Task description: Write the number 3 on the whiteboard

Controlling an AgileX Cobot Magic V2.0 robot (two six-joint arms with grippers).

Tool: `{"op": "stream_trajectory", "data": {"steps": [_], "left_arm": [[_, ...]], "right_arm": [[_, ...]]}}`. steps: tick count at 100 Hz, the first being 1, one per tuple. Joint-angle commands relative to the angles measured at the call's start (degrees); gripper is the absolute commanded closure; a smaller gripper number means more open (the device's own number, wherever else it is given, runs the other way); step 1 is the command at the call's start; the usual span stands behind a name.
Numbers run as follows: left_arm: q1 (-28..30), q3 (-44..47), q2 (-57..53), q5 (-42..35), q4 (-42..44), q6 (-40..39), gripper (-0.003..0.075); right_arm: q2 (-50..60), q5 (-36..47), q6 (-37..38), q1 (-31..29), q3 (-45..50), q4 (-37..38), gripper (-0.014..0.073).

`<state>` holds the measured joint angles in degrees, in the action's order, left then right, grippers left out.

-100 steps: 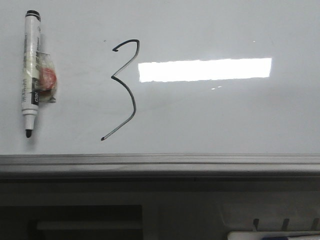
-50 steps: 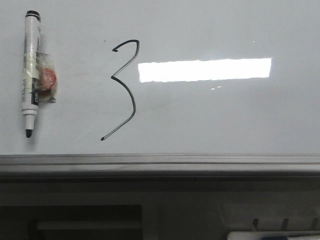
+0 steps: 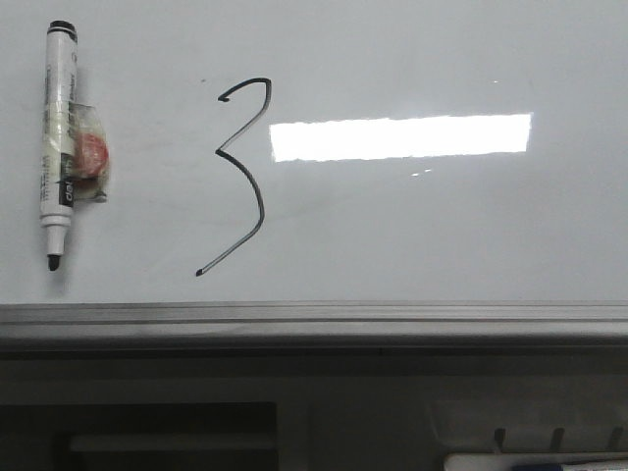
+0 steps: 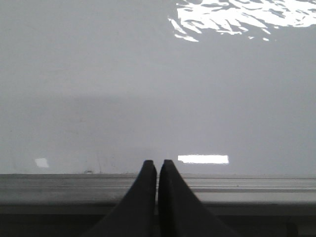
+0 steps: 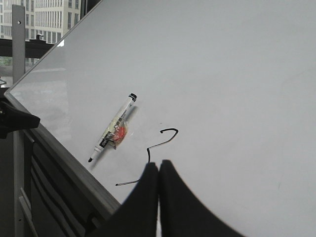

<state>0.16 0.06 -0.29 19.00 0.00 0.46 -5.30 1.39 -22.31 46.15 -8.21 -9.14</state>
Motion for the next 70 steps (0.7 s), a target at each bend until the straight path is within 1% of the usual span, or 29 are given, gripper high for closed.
{"op": "stream_trajectory", "data": {"steps": [1,3,5,8,19,31,37,38,39,55,59,70], "left_arm": [[0.16,0.59,-1.34,-3.29,0.0,-0.46,0.0741],[0.16,0.59,-1.34,-3.29,0.0,-0.46,0.0741],[0.16,0.59,-1.34,-3.29,0.0,-0.46,0.0741],[0.16,0.59,-1.34,-3.29,0.0,-0.46,0.0741],[0.16,0.59,-1.34,-3.29,0.0,-0.46,0.0741],[0.16,0.59,-1.34,-3.29,0.0,-0.46,0.0741],[0.16,0.59,-1.34,-3.29,0.0,-0.46,0.0741],[0.16,0.59,-1.34,-3.29,0.0,-0.46,0.0741],[0.16,0.59,-1.34,-3.29,0.0,-0.46,0.0741],[0.16,0.59,-1.34,-3.29,0.0,-0.46,0.0741],[0.16,0.59,-1.34,-3.29,0.0,-0.46,0.0741],[0.16,0.59,-1.34,-3.29,0.0,-0.46,0.0741]], "right_arm": [[-0.46,4.69,9.69,-0.4,-1.61,10.98,0.064],[-0.46,4.69,11.45,-0.58,-1.61,11.81,0.064],[-0.46,4.69,13.73,-1.0,-1.61,14.47,0.064],[-0.46,4.56,16.0,-1.91,-1.61,15.67,0.064],[-0.46,3.29,17.66,-7.06,-1.61,15.67,0.064],[-0.46,3.15,18.22,-16.43,-1.61,15.33,0.064],[-0.46,3.15,18.22,-22.95,-1.61,15.33,0.064],[-0.46,3.15,18.22,-22.95,-1.61,15.33,0.064],[-0.46,3.15,18.22,-24.99,-1.61,15.33,0.064],[-0.46,3.04,18.22,-38.74,-1.61,15.33,0.064],[-0.34,3.07,18.22,-41.38,-1.33,15.33,0.064],[0.81,3.07,18.22,-46.31,0.98,15.33,0.064]]}}
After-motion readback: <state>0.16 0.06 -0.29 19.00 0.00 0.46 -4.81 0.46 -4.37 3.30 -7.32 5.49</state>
